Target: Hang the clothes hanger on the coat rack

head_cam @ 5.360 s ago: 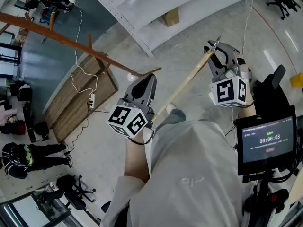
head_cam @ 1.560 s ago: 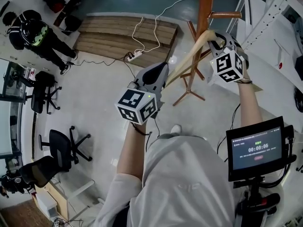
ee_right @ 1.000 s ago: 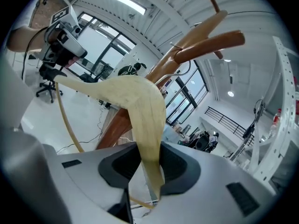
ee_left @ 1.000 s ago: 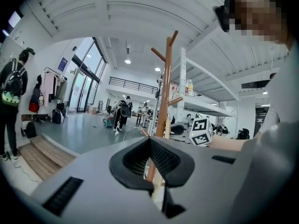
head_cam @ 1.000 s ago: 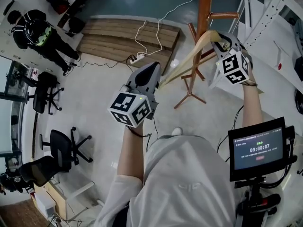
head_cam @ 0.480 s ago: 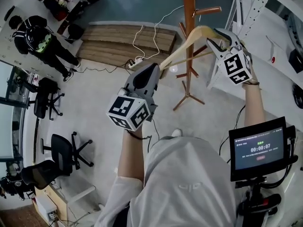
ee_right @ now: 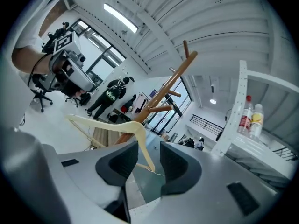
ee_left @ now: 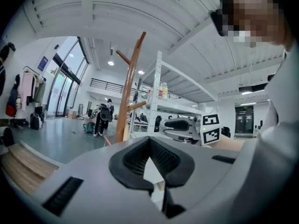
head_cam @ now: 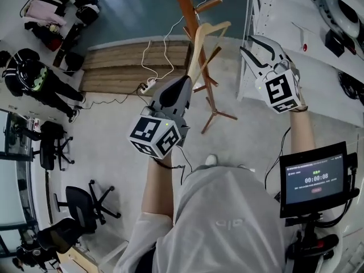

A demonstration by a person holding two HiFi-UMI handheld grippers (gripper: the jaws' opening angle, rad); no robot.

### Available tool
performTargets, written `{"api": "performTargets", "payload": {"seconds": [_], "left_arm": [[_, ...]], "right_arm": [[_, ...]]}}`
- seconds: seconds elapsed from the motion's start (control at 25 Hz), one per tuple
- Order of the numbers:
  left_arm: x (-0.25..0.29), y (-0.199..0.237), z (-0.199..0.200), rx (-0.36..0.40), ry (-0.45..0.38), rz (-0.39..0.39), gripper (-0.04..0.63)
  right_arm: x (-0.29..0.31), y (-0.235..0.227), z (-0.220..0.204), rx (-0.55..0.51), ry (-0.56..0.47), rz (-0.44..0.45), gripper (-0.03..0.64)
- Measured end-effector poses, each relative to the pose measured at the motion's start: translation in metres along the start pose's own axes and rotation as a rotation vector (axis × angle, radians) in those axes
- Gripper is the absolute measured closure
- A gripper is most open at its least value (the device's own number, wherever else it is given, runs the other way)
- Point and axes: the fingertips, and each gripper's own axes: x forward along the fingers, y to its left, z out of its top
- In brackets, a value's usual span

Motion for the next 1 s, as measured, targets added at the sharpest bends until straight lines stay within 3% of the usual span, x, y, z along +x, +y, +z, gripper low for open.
{"api": "performTargets", "payload": {"seconds": [0.32,0.56,1.0], "left_arm": [[0.068,-0.099,-0.032,0.003,0.057,-0.335,0.594],[0.112,-0.190,-0.066,0.001,0.133,-0.581,0.594],[0.128,-0.317,-0.125,-0.040,0.254,-0.866,0.594]], "right_arm": [[-0.139,-0.020,-0.051,0.124,0.140,-0.266,0.466],[-0.233,-0.009,-0.101,0.235,0.296,-0.401,0.468],[-0.354,0.028,-0.140,0.384,0.441,-0.585,0.471]]}}
